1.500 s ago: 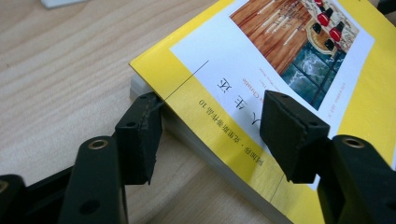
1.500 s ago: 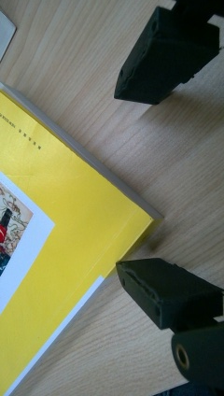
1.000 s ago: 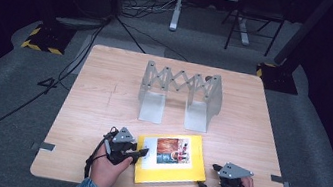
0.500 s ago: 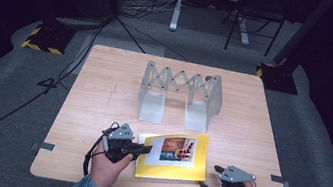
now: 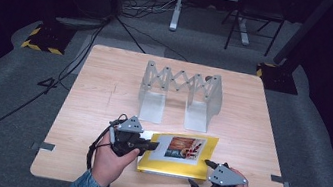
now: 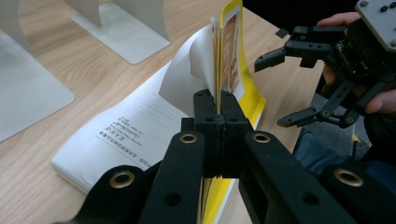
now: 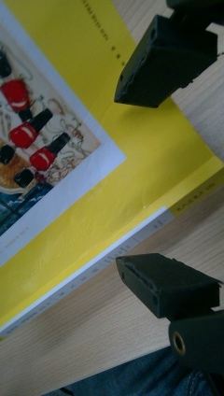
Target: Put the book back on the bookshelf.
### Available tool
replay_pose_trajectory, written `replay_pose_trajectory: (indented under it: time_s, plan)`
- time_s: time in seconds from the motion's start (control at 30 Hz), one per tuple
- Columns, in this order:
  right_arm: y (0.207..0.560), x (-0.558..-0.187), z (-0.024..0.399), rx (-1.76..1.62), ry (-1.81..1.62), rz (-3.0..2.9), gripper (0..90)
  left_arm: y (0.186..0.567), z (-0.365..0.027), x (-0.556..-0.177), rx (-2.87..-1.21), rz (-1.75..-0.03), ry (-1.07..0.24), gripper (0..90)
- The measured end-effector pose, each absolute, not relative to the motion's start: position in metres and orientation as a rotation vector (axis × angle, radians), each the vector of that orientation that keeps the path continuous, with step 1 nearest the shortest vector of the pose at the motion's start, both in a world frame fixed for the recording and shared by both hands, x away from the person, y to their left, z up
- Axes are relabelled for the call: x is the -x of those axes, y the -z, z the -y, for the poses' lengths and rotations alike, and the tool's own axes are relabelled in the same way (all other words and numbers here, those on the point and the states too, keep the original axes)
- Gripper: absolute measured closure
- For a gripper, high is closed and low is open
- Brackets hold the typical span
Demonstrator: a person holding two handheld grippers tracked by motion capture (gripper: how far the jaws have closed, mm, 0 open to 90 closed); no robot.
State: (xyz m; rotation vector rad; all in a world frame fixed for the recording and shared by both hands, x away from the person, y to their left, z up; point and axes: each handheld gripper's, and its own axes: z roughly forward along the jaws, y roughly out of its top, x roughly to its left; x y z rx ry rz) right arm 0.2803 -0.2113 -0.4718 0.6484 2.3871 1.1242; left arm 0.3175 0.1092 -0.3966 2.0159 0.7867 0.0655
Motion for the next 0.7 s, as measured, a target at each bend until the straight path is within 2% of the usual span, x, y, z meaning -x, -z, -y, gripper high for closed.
replay_pose_trajectory:
  time_s: [0.4, 0.7]
  plan:
    - [0.475, -0.285, 0.198, -0.582, -1.151, -2.354, 15.6, 0.384, -0.097, -0.32, -2.01, -0.761, -0.04, 88.7]
    - [0.478, -0.287, 0.191, -0.556, -1.136, -2.322, 12.2, 0.381, -0.093, -0.323, -1.993, -0.696, 0.029, 88.7]
